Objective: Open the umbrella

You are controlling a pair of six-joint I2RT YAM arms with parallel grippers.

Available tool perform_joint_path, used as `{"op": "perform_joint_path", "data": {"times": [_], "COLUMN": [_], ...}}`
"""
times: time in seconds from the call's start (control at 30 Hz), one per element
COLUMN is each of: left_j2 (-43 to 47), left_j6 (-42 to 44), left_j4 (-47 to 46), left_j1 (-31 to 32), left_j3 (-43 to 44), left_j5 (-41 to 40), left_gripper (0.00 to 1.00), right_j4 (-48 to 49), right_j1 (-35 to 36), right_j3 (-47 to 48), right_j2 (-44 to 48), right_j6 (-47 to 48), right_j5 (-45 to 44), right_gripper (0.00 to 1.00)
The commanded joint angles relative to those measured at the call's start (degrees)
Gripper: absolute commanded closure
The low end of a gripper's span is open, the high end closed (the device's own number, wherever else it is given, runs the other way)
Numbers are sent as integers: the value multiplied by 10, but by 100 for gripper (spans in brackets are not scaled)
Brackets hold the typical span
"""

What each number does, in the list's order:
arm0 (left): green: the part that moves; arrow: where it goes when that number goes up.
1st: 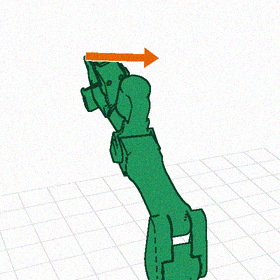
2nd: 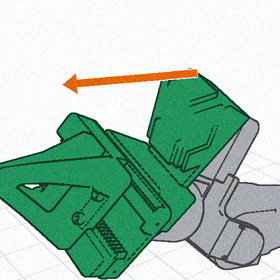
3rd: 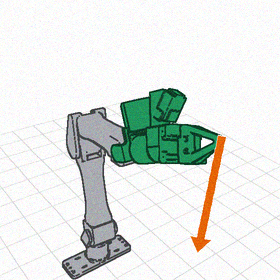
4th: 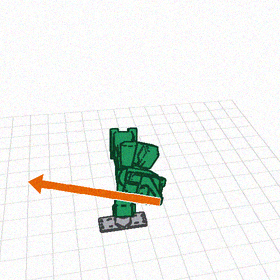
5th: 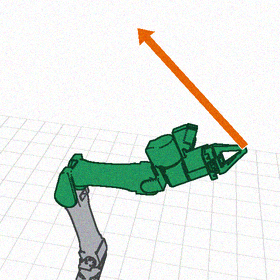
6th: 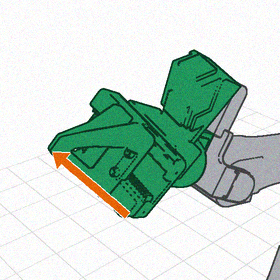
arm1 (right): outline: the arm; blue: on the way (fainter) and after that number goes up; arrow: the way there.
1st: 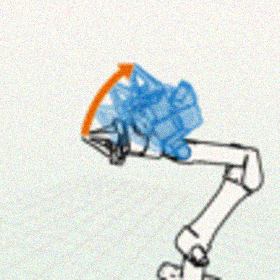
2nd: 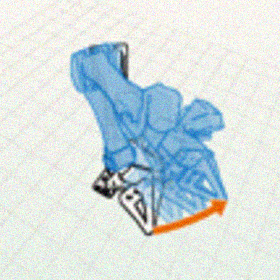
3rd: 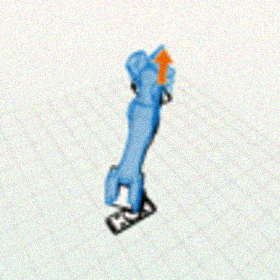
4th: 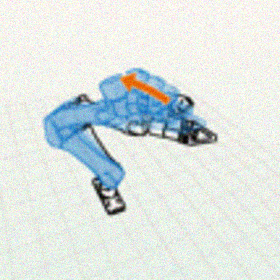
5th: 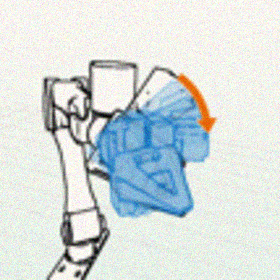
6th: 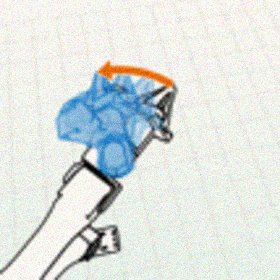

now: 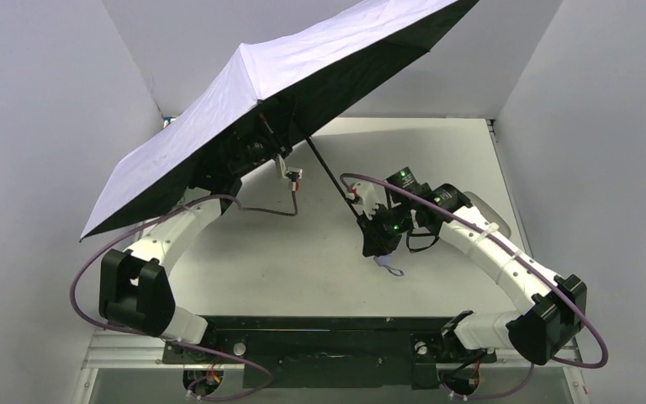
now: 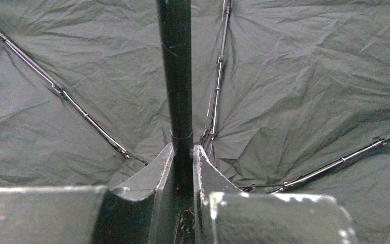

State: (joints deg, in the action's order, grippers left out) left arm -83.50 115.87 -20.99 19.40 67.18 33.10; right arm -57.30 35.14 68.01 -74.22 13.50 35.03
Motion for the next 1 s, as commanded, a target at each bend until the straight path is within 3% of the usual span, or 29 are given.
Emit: {"op": "perform_joint_path", "data": {"times": [0.0, 0.33, 0.97], "left_j2": [-22, -54, -81], "left_j6": [-10, -16, -29], "left_j4": [-151, -183, -172], "left_j1": [-57, -79, -146], "left_j3": [75, 110, 172], "left_j5": [-223, -298, -339], "left_gripper": [91, 82, 85], "right_j4": [-130, -154, -178], "right_j1": [34, 34, 38], "right_j3": [-25, -36, -38], "right_j2": [47, 49, 52], "right_j6": [133, 161, 198], "right_j5": [18, 0, -67], "right_gripper": [100, 100, 100]}}
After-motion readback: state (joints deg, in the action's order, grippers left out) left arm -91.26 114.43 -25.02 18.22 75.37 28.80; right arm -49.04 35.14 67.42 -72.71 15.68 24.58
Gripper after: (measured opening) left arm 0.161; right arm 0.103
